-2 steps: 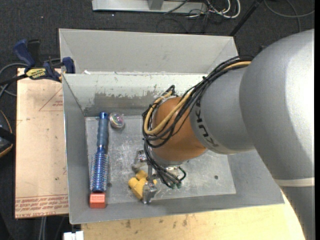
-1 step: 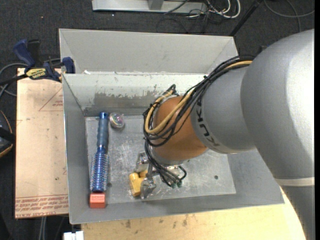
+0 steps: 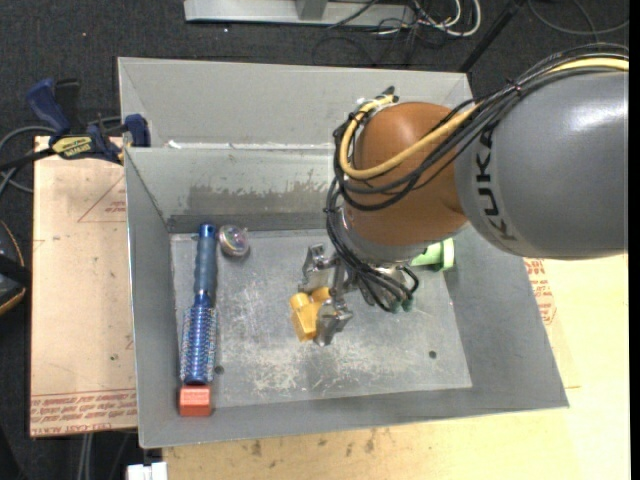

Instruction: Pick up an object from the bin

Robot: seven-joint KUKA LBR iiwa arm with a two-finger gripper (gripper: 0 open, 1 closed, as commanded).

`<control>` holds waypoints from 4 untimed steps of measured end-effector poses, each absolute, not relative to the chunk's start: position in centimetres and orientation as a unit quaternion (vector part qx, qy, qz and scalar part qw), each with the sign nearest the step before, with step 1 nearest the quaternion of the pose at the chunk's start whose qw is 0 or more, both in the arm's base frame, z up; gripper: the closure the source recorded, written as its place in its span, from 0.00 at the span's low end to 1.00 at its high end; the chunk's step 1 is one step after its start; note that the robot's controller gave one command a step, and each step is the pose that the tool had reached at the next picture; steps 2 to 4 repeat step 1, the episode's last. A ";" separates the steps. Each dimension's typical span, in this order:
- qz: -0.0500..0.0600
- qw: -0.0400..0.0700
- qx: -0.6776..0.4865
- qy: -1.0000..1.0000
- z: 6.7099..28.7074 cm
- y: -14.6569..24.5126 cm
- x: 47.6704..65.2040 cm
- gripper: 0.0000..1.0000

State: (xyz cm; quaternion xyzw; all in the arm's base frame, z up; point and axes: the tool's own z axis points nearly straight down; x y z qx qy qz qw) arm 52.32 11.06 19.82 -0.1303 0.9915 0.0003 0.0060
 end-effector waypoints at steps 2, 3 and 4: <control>0.000 0.004 -0.149 0.989 23.9 11.1 52.2 1.00; 0.000 0.004 -0.149 0.989 23.9 11.1 52.2 1.00; 0.000 0.004 -0.149 0.989 23.9 11.1 52.2 1.00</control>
Offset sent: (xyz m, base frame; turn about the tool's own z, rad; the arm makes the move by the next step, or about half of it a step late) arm -0.0031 -0.0006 0.0380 -0.0402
